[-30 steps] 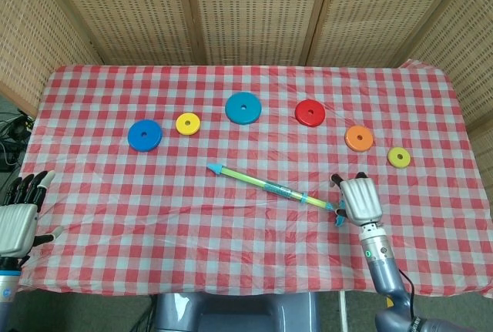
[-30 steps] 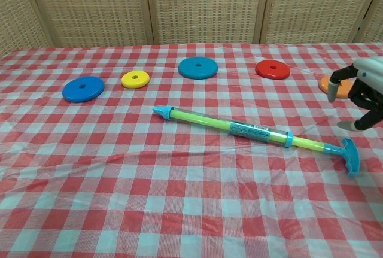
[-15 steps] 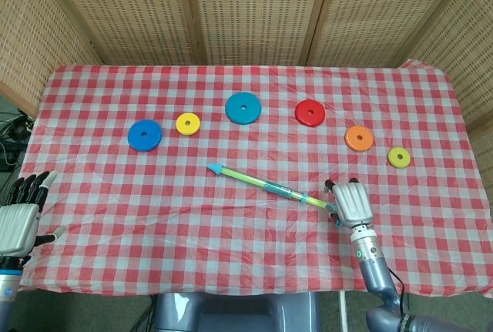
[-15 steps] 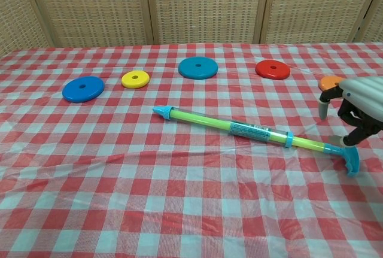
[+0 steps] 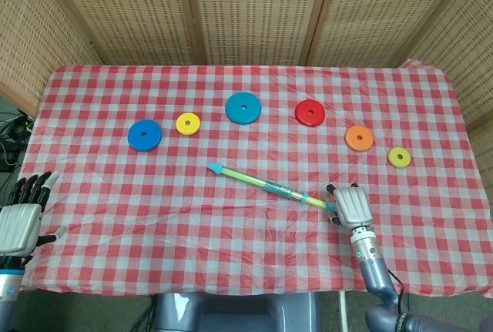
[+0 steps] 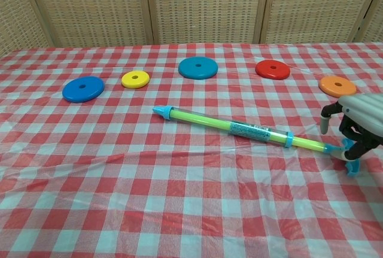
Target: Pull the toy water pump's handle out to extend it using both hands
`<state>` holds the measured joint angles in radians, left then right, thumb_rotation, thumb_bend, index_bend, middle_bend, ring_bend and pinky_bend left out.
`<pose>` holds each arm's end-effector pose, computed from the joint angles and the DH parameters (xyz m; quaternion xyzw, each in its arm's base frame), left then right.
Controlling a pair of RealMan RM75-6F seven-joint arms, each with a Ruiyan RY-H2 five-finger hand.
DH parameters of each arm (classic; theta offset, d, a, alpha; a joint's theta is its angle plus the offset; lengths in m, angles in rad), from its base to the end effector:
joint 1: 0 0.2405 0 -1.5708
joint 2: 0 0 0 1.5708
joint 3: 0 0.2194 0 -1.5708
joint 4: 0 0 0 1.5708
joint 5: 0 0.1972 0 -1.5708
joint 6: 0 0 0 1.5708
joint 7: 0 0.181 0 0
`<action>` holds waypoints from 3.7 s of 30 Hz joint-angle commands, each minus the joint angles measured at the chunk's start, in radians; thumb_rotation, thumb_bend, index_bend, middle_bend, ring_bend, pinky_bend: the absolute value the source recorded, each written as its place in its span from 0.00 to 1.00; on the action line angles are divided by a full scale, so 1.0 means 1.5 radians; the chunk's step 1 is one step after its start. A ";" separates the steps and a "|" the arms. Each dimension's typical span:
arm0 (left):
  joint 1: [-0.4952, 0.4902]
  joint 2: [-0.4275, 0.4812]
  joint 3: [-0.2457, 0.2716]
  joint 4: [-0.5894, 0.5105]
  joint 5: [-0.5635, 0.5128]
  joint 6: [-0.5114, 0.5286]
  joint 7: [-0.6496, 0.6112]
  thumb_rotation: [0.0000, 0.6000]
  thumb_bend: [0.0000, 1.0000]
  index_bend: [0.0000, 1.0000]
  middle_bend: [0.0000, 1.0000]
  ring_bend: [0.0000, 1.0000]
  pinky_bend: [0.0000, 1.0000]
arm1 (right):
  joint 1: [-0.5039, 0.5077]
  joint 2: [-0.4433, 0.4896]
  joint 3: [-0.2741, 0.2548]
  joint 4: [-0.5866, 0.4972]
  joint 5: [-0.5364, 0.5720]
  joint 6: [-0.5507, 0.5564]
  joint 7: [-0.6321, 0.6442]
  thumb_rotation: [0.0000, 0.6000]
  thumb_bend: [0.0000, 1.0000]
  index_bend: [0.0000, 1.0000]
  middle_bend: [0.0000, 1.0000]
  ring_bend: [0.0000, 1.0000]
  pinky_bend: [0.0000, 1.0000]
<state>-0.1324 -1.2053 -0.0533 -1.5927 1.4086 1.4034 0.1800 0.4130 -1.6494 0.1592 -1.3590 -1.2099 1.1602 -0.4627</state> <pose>-0.2777 0.2267 0.1236 -0.6160 -0.3846 -0.3307 0.6028 -0.2108 -0.3032 -0.0083 0.6773 -0.3844 0.3140 0.5430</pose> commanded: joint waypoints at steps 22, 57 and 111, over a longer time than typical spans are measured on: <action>-0.005 -0.003 0.001 0.003 -0.009 -0.011 0.001 1.00 0.15 0.00 0.00 0.00 0.00 | 0.012 -0.008 0.004 0.038 0.024 -0.019 0.025 1.00 0.59 0.68 1.00 0.92 0.49; -0.130 0.039 -0.083 -0.143 -0.158 -0.144 0.105 1.00 0.15 0.00 0.00 0.00 0.00 | 0.106 0.191 0.135 -0.183 0.164 -0.075 0.021 1.00 0.63 0.82 1.00 0.93 0.50; -0.439 -0.252 -0.172 -0.043 -0.454 -0.163 0.274 1.00 0.27 0.37 0.00 0.00 0.00 | 0.213 0.183 0.139 -0.300 0.353 0.033 -0.043 1.00 0.63 0.84 1.00 0.94 0.52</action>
<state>-0.7891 -1.5797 -0.3108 -1.6594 0.7312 1.1572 0.5921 0.7320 -1.3753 0.3675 -1.8087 -0.6811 1.2089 -0.5269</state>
